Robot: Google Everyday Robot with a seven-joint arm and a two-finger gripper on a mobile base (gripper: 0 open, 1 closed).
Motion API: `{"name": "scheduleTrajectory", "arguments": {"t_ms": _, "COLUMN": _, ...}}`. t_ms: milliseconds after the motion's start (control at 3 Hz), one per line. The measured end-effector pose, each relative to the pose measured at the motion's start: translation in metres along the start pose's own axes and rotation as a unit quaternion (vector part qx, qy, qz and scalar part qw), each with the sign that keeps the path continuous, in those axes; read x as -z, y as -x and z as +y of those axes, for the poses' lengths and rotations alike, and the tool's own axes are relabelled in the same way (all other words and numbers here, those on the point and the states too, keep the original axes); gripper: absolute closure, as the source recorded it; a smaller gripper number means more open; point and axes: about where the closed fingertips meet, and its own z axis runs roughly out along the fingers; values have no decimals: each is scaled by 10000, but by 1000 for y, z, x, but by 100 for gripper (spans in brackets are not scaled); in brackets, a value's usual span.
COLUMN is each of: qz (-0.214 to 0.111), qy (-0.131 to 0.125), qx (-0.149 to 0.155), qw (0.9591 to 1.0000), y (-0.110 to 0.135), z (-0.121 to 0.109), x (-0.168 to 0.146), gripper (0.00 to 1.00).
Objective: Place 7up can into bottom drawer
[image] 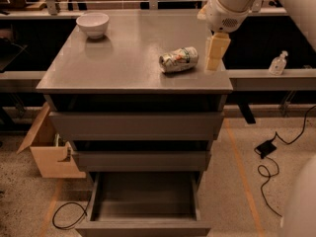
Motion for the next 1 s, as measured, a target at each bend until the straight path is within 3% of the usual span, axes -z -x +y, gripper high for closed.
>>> {"name": "scheduleTrajectory", "arguments": {"t_ms": 1000, "qz": 208, "qy": 91, "qx": 237, "qw": 9995, "y": 36, "z": -24, "x": -52, "gripper": 0}}
